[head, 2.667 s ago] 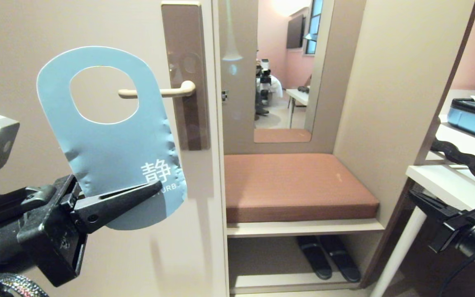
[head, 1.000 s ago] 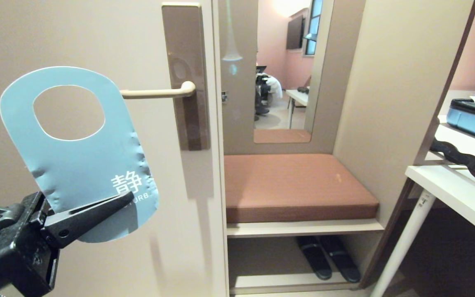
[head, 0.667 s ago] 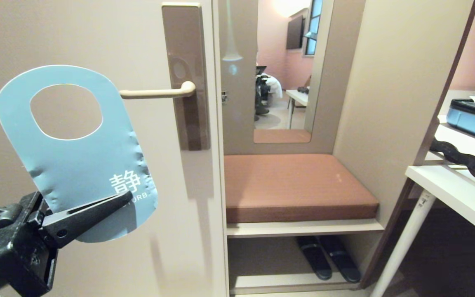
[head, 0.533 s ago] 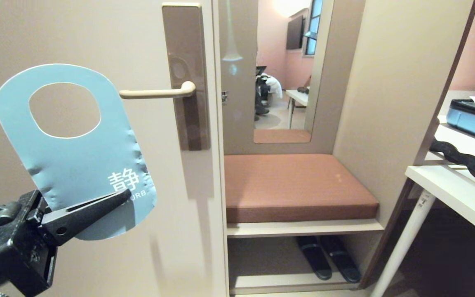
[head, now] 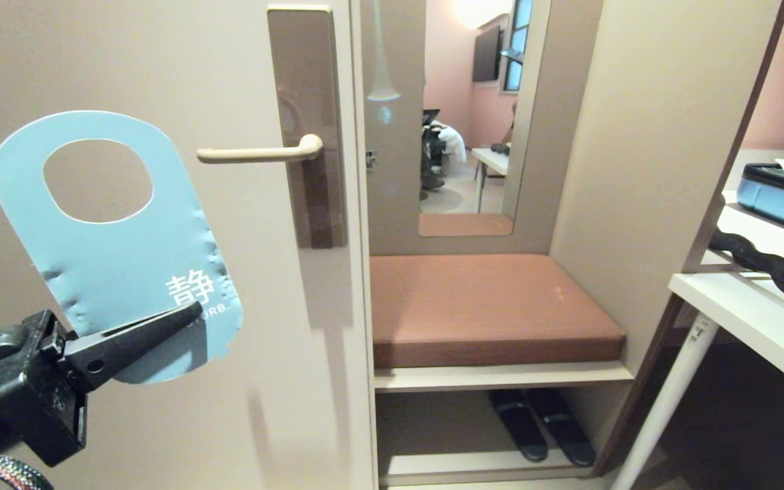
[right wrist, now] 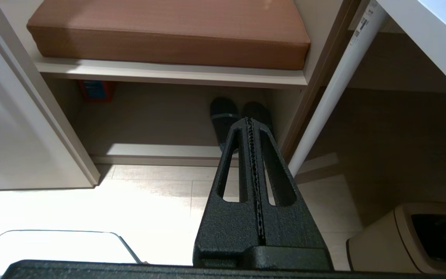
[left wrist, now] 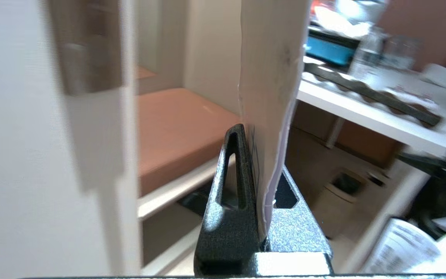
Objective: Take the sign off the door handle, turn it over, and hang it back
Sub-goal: Hang the sign back with the other side facing out
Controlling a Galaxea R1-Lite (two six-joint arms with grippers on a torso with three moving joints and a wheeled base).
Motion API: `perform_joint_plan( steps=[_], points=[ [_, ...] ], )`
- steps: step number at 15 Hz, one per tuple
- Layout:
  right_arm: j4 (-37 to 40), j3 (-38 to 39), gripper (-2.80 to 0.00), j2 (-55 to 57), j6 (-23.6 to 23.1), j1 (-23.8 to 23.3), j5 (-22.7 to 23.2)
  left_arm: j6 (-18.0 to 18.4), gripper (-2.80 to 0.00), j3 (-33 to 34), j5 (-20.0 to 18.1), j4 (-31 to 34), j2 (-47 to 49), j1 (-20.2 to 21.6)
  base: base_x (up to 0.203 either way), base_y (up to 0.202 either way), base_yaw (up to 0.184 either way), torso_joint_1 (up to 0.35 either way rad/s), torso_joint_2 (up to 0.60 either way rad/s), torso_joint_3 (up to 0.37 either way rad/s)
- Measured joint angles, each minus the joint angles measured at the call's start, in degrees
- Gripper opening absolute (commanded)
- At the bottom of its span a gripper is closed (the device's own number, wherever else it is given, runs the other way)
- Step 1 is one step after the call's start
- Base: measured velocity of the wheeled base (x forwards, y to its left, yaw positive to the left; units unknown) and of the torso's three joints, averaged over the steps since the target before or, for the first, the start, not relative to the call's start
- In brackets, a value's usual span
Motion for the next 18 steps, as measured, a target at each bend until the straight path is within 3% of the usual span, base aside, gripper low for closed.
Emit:
perform_joint_plan(
  steps=[5,10,14,18],
  points=[
    [-0.03,0.04,-2.80,-6.92,0.06,3.23,0.01,0.60,-2.80,-1.28,0.83,-0.02,0.49,6.06,0.000,0.000,0.000,0.000,0.00,0.000],
    [-0.82,0.20,-2.80,-14.45,0.13,3.38,-0.02,1.00,-2.80,-1.08,8.38,0.62,0.61,8.47,0.000,0.000,0.000,0.000,0.00,0.000],
    [-0.82,0.22,-2.80,-15.67,0.11,3.38,0.01,6.08,-2.80,-1.32,11.28,5.43,0.68,11.01,0.000,0.000,0.000,0.000,0.00,0.000],
    [-0.79,0.22,-2.80,-15.73,0.11,3.38,-0.03,7.04,-2.80,-3.82,15.39,8.70,1.44,11.67,0.000,0.000,0.000,0.000,0.00,0.000]
  ],
)
